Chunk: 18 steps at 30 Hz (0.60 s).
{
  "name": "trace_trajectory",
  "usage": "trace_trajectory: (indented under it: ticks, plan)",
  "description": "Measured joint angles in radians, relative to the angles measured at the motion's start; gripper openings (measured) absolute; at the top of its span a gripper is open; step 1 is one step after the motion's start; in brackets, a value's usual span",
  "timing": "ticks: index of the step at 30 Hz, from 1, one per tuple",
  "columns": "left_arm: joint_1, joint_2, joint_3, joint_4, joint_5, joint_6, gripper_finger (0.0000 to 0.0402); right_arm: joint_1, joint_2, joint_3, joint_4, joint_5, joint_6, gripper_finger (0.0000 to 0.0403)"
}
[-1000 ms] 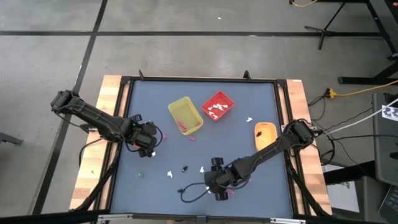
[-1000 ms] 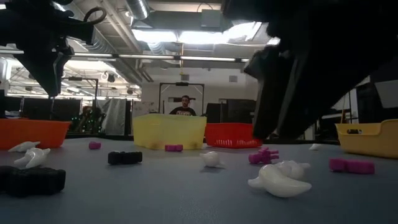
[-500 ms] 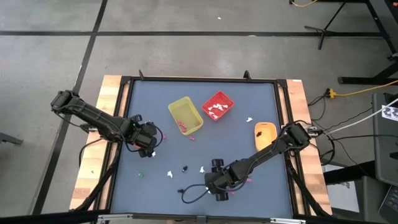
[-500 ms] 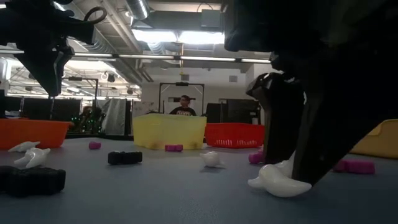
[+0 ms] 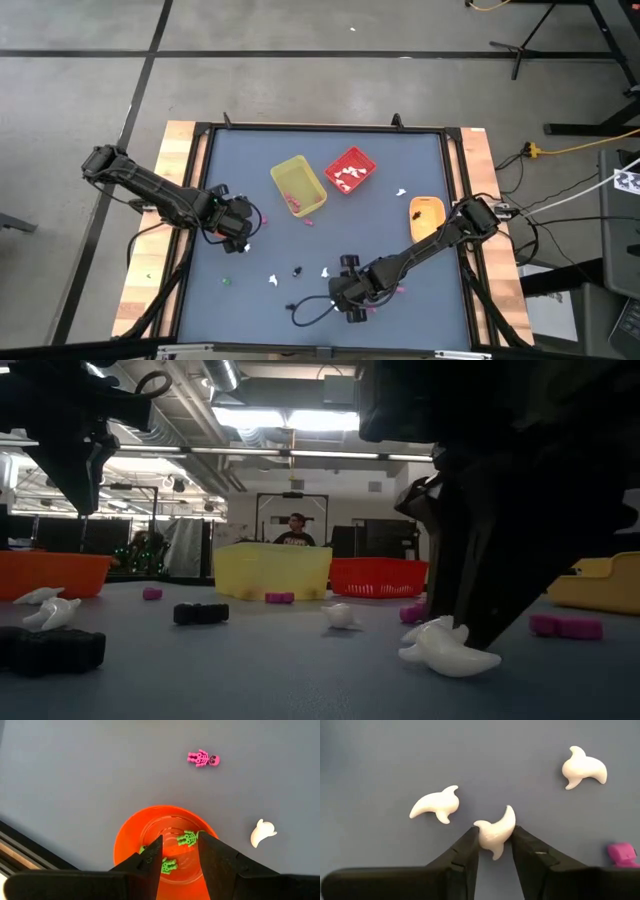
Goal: Sort Halloween decoration
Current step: Put the white ghost toy into the red bin
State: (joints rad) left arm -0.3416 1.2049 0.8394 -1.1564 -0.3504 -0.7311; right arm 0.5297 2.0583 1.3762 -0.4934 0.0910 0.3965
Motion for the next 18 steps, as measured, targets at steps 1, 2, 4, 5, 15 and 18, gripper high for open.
trace_trajectory:
  ticks: [1,2,4,5,15,18]
  plan:
    - [0.0,0.0,0.0,0.0,0.0,0.0,0.0108,0.0,0.0,0.0,0.002,0.0,0.0,0.01]
    - [0.0,0.0,0.0,0.0,0.0,0.0,0.0108,0.0,0.001,0.0,0.003,0.0,0.0,0.0097]
    - [0.0,0.0,0.0,0.0,0.0,0.0,0.0108,0.0,0.001,-0.001,0.004,0.0,0.0,0.0091]
    - [0.0,0.0,0.0,0.0,0.0,0.0,0.0108,0.0,0.001,-0.001,0.004,0.0,0.0,0.0088]
    - [0.0,0.0,0.0,0.0,0.0,0.0,0.0108,0.0,0.001,-0.001,0.006,-0.001,-0.002,0.0075]
    - [0.0,0.0,0.0,0.0,0.0,0.0,0.0108,0.0,0.001,-0.001,0.006,-0.001,-0.01,0.0074]
